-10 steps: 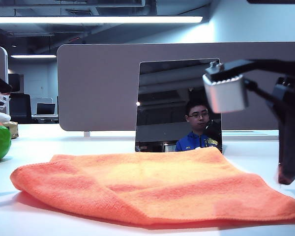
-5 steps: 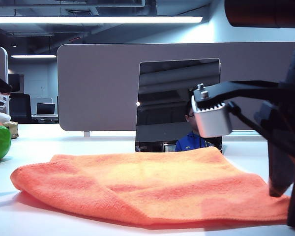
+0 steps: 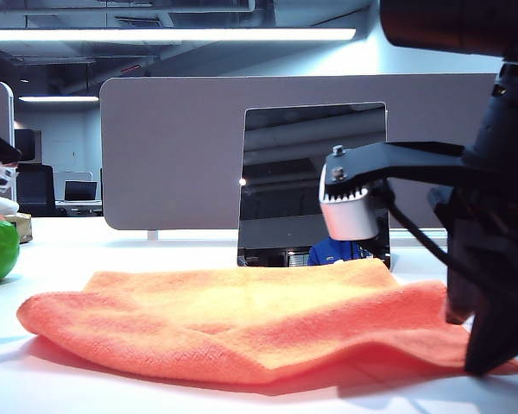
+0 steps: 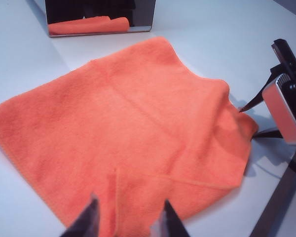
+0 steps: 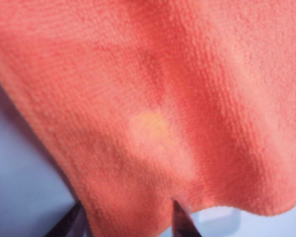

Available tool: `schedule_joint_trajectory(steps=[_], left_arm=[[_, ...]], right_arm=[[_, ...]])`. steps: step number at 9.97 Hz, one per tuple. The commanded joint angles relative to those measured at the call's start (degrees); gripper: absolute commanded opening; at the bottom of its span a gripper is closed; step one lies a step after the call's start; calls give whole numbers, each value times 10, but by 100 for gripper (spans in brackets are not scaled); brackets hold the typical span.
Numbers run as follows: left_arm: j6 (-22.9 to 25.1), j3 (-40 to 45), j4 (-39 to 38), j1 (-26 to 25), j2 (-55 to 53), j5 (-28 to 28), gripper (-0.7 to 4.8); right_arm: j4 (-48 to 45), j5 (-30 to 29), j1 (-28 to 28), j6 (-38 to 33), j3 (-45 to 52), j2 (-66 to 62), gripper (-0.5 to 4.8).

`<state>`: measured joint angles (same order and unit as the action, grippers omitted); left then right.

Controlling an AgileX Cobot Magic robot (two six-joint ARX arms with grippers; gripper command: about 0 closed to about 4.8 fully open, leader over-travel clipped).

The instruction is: Pick up the cloth from the table and use it to cover the mirror.

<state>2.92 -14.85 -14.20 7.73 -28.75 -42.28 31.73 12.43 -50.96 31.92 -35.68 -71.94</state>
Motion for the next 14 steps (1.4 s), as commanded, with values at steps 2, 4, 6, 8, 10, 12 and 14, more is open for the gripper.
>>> schedule_joint_trajectory(steps=[2, 4, 6, 8, 10, 12, 14], left_arm=[[-2, -2, 6, 0, 1, -4, 160], [-2, -2, 6, 0, 1, -4, 160], [-2, -2, 6, 0, 1, -4, 151], [-2, -2, 6, 0, 1, -3, 151], [-1, -2, 7, 0, 1, 1, 151], [-1, -2, 5, 0, 0, 11, 142], [1, -2, 5, 1, 0, -32, 196]], right_arm=[[-38, -10, -4, -5, 0, -49, 225], [-55, -9, -4, -5, 0, -49, 194], [-87, 42, -4, 2, -1, -49, -6], [-94, 42, -5, 10, -1, -45, -6], [-115, 49, -5, 12, -1, -37, -6], [-160, 70, -5, 16, -2, 26, -6], [-151, 65, -6, 15, -2, 78, -6]])
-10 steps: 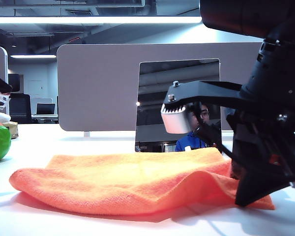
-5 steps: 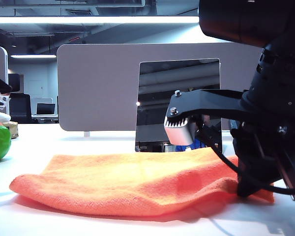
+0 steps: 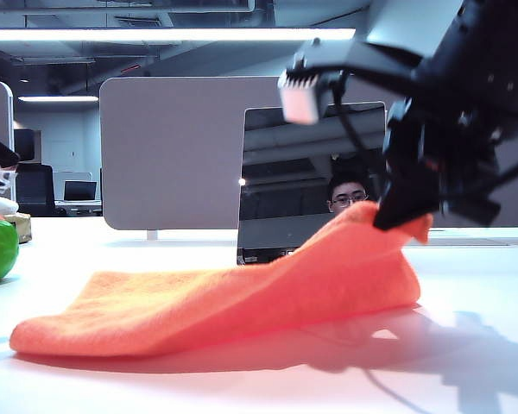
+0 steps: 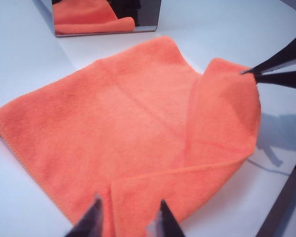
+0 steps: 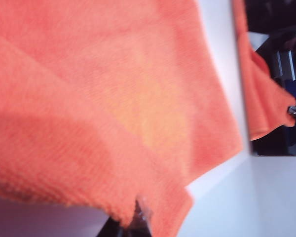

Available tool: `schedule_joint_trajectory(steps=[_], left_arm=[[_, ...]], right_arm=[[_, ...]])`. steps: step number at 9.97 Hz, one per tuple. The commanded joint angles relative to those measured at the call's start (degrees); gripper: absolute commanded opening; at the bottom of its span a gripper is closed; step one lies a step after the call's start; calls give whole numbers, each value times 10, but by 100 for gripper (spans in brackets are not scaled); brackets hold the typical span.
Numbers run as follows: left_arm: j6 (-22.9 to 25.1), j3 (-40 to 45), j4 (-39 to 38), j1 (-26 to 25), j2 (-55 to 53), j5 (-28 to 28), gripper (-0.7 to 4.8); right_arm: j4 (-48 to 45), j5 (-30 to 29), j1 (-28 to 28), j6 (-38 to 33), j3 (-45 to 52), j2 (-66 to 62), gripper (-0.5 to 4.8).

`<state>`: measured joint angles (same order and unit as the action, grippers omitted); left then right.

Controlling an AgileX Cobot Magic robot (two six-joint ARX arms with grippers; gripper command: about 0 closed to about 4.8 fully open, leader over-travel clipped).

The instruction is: Pick up the cloth from the table and use it to cover the mirror.

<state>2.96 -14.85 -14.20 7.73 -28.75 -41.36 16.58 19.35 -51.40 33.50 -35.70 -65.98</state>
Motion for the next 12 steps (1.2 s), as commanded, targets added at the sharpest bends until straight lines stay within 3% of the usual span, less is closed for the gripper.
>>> schedule_joint_trajectory(steps=[1, 4, 5, 7, 9, 12], left_arm=[[1, -2, -1, 1, -1, -63, 225], [0, -1, -11, 1, -73, -64, 224], [-4, -1, 20, 2, -157, -106, 224], [-4, -2, 57, 40, -212, -107, 224], [-19, -2, 105, 69, -263, -88, 223], [-27, -2, 207, 69, -327, -35, 223]], right_arm=[[7, -18, -7, -1, -2, 23, -6], [18, -41, -36, -1, -2, 22, -6], [18, -41, -36, -1, -2, 22, -6], [18, -41, -36, -1, -2, 22, -6], [18, -41, -36, -1, -2, 22, -6], [18, -41, -36, -1, -2, 22, -6]])
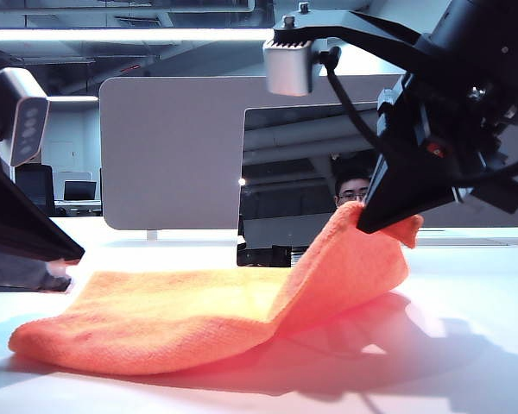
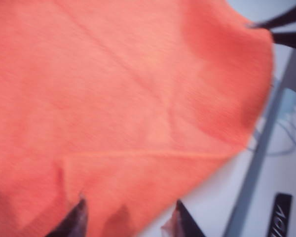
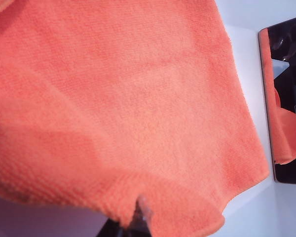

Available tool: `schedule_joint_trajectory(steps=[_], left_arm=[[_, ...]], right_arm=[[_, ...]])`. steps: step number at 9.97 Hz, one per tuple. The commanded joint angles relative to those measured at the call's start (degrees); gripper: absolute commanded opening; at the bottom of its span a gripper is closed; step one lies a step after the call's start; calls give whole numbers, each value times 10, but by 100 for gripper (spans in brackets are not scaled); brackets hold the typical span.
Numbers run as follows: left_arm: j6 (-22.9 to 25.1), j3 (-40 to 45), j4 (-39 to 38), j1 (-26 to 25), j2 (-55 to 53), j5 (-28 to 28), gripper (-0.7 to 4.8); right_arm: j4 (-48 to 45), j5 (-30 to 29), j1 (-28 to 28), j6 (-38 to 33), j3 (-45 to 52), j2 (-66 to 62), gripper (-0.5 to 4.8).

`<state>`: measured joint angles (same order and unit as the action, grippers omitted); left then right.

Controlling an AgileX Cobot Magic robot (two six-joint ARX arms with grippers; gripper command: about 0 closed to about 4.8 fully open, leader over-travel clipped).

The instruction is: Pick up the cloth from the table and use it to cover the mirror.

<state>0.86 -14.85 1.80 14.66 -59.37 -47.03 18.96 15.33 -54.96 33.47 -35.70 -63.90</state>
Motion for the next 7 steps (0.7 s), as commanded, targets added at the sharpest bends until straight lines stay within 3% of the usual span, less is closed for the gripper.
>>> schedule_joint_trajectory(steps=[1, 3, 4, 5, 7], left_arm=[[-10, -3, 53, -1, -42, 28, 213], [-18, -2, 51, -1, -66, -7, 213], [-33, -2, 41, 0, -67, -66, 214], [-33, -2, 31, 0, -67, -83, 213], [-26, -2, 25, 0, -67, -31, 214]], right_arm=[[-6, -1, 0, -1, -2, 2, -6], [-6, -1, 0, -1, -2, 2, -6], [-6, -5, 0, -5, -2, 2, -6], [-6, -5, 0, -5, -2, 2, -6], [-5, -5, 0, -5, -2, 2, -6]])
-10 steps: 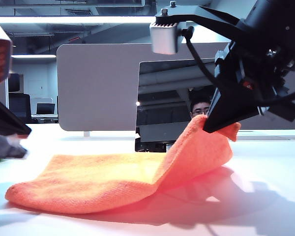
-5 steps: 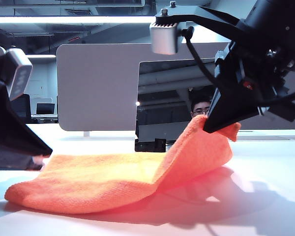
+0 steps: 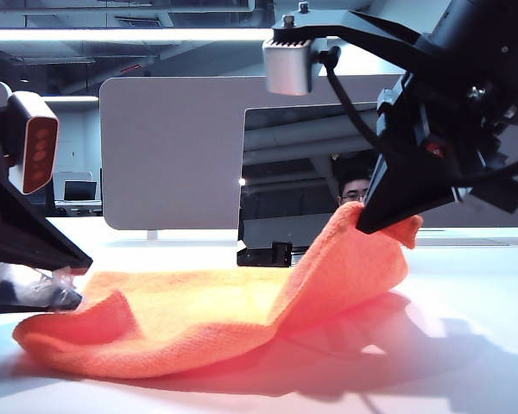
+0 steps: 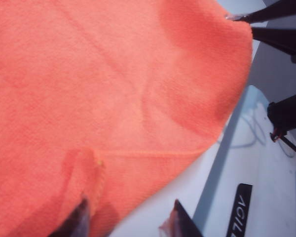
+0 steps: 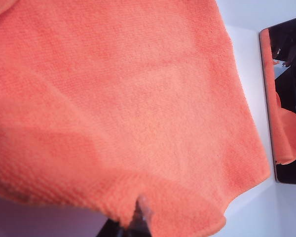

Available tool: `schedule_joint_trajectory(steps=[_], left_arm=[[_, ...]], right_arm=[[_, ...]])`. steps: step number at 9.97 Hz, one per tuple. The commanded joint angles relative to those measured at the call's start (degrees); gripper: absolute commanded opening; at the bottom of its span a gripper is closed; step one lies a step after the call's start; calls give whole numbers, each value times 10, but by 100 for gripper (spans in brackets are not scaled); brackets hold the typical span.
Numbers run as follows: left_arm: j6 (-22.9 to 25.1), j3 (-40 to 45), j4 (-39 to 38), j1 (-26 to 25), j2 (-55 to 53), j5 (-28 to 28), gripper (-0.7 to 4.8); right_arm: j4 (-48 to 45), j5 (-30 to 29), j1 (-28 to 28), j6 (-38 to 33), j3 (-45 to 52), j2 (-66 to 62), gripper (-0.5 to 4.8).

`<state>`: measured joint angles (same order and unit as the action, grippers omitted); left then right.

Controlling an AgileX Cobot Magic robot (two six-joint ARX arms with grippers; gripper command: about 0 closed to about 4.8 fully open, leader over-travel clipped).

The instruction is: Pick up the cloth from the table and use it to cover the mirror.

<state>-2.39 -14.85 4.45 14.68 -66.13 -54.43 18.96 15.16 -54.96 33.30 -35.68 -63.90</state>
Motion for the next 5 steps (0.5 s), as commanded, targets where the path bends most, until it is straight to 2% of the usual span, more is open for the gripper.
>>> schedule_joint_trajectory(steps=[1, 5], left_arm=[[27, -2, -1, 0, 0, 54, 215], [54, -2, 0, 0, -9, 58, 247]], right_arm=[[-5, -3, 0, -3, -2, 2, -6], [-3, -3, 0, -3, -2, 2, -6]])
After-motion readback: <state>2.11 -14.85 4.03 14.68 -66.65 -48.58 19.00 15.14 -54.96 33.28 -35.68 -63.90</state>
